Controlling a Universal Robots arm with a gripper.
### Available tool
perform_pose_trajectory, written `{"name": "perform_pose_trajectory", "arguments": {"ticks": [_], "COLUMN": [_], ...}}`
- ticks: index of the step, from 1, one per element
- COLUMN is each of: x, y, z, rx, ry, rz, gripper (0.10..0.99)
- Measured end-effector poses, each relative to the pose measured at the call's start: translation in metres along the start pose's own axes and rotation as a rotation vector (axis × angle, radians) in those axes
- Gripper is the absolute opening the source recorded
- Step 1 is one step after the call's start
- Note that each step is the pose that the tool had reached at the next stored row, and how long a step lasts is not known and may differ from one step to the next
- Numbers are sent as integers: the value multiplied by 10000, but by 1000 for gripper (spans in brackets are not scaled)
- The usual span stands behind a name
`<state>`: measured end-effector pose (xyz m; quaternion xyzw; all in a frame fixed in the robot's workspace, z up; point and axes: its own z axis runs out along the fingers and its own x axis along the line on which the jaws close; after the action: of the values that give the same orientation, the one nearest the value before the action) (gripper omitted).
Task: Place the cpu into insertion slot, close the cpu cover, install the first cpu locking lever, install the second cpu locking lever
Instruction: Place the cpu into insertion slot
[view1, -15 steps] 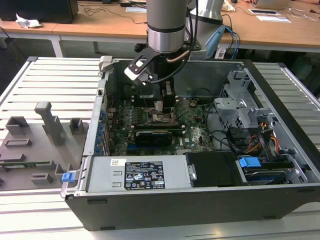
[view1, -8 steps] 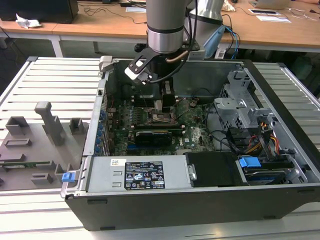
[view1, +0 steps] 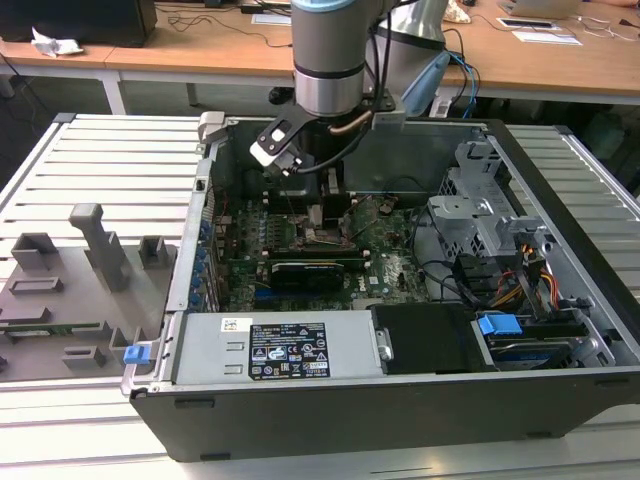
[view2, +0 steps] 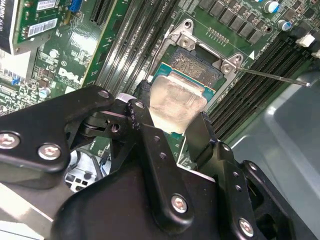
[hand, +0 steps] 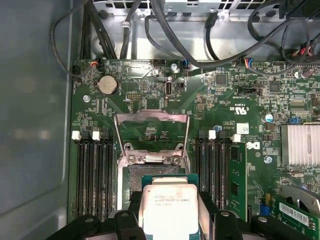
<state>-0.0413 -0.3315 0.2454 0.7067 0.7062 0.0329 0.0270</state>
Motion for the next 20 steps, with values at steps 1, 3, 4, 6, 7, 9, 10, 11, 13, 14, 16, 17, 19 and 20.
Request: {"name": "perform_pose_trajectory", "arguments": {"ticks": [1,3,4,6,7,9,10,11,13,14,16,17,19,20], "x": [0,0,-1,-1,-1,0,0,1,7,11,16,18,22,23], "y": [-1,-2,-3,-4,-5,-7,-8,-11,-15,-16,-18,-19,-20,-21], "z": [16,28,35,41,47,56,64,72,117,136,161,170,179,183], "rx": [-1,-1,-1,-1,-1,-2,-2,-2,-1,-1,-2,-2,0,0], "ry": [-1,-1,-1,-1,-2,0,-1,-1,-1,-1,0,-1,-2,-2], "rz": [-1,-1,0,-1,-1,0,0,1,0,0,0,0,-1,0], "gripper": [525,525,525,525,525,525,525,525,525,525,525,525,525,525]}}
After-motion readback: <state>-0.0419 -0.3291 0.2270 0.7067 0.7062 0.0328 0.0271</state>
